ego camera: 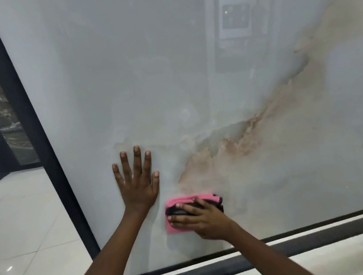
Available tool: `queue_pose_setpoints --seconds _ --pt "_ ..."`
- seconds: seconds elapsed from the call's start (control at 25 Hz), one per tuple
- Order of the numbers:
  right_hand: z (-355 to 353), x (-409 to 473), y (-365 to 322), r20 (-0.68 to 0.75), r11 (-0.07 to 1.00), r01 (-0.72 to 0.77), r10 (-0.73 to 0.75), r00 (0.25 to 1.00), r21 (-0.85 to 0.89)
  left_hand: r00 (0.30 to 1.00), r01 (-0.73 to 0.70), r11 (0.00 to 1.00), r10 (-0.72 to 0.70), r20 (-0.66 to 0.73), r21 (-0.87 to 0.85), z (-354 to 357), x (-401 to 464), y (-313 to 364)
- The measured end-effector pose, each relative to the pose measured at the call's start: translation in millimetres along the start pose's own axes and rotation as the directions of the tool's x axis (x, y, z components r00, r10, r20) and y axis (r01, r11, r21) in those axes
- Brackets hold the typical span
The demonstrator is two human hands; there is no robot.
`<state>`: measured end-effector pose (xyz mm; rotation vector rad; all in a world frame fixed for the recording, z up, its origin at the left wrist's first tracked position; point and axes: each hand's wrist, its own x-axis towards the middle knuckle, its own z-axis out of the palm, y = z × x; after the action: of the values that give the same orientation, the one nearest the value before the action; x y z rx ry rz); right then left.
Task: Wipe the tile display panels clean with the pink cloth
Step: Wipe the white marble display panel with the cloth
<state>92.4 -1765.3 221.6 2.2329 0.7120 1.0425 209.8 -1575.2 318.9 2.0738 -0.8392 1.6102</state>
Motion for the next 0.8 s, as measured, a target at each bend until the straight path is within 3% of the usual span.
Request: queue_pose_setpoints --seconds 0.08,0.16,0.32,0.44,0.48,0.52,0.56,0.6,0.64,0.68,0.72,0.8 --pt "-11.5 -1.2 26.9 -0.059 0.999 -0.033 0.035 0.998 0.027 0.999 -0.016 0.999 0.017 0.037 -0.047 -6.2 -10.1 4.8" --pt "-39.9 -4.2 81.9 -0.163 0.957 -0.269 0.284 0.945 0.108 0.987 -0.138 0.989 0.142 0.079 -0.058 -6.8 -40.7 13.8" --pt "-91.6 -32.8 197.9 -0.354 0.769 -0.618 0.630 0.691 0.163 0.974 -0.211 0.977 0.207 0.089 0.040 18.9 -73.1 14.1" --pt "-70.9 -25.5 180.1 -0.445 0.594 -0.749 0.778 0.443 0.294 0.976 -0.219 0.968 0.219 0.013 0.118 36.2 -73.5 8.3" --pt "-49.3 -21.4 145.6 -0.433 0.561 -0.764 0.803 0.410 0.318 0.977 -0.214 0.970 0.215 -0.002 0.118 37.4 -75.3 7.6" --pt "-25.0 -18.3 100.8 -0.401 0.593 -0.749 0.789 0.466 0.296 0.975 -0.218 0.970 0.222 -0.019 0.110 36.9 -78.4 8.8" --pt "-0.6 -18.2 52.5 -0.334 0.706 -0.669 0.704 0.627 0.231 0.972 -0.227 0.967 0.231 -0.029 0.112 35.8 -80.8 11.0" --pt "20.7 -22.5 6.4 -0.233 0.850 -0.510 0.527 0.817 0.134 0.972 -0.231 0.966 0.235 -0.022 0.115 34.8 -79.9 10.8" --pt "34.1 -28.5 -30.1 -0.109 0.960 -0.277 0.280 0.954 0.043 0.971 -0.235 0.965 0.238 -0.010 0.119 33.8 -76.7 9.2" --pt "38.8 -33.4 -51.0 0.002 0.998 -0.061 0.061 0.998 0.003 0.968 -0.248 0.960 0.251 -0.007 0.128 33.3 -72.7 7.7" --pt "39.7 -38.2 -54.0 0.053 0.997 0.072 -0.072 0.996 0.009 0.966 -0.254 0.959 0.257 -0.005 0.129 32.0 -69.5 7.9" --pt "26.4 -44.8 -21.6 0.002 0.994 0.058 -0.058 0.998 0.092 0.981 -0.191 0.979 0.191 0.019 0.071 23.9 -73.4 14.4"
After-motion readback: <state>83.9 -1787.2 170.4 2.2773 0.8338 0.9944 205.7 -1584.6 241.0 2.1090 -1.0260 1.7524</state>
